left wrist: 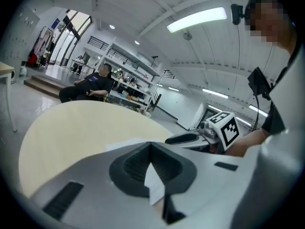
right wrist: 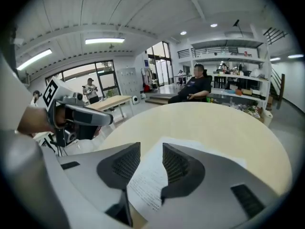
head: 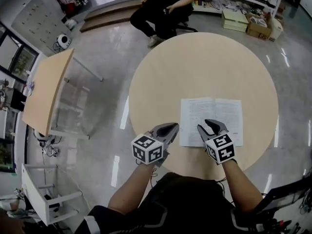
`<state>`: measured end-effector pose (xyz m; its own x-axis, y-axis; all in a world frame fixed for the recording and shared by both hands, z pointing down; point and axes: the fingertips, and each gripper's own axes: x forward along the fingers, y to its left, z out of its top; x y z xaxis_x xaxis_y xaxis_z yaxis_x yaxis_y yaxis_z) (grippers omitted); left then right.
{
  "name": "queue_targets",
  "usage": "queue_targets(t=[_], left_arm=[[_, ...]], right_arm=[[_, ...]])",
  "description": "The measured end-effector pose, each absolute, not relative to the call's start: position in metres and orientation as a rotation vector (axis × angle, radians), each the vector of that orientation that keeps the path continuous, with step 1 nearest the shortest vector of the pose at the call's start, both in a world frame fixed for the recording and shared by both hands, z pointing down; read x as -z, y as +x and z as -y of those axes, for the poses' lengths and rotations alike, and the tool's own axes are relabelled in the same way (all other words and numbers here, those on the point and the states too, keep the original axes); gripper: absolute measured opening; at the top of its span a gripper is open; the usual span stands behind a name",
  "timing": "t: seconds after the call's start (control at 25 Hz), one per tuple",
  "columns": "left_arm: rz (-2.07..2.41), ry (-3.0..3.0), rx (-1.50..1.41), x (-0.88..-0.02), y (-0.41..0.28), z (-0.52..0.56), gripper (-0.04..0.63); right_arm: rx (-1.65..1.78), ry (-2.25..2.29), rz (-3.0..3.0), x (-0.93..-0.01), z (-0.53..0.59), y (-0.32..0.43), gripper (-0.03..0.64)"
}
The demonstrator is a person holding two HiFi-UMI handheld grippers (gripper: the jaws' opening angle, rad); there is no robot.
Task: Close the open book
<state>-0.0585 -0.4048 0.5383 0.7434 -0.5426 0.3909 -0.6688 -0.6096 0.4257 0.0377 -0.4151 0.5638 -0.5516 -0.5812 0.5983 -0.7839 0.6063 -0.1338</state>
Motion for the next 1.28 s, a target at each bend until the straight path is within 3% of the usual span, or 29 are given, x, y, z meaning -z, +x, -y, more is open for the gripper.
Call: queue_targets(t=[0.36,0.88,1.28], left_arm=[[0.96,2.179,-0.441,-0.628,-0.078,0.388,-0.011],[0.916,2.1,-0.502,-0.667,-0.084,0.352,-0.012],[0.897,2.088,-0.502,-0.673,-0.08,0.348,-0.012]], right_arm=[[-0.322,0.672,2.199,-0.651,0.371,-0.016,0.215],[0.105,0.347,2.024,-0.704,0.326,-0.043,0.222],[0.195,0.286,1.995,-0.715,0.321,-0.04,0.222]])
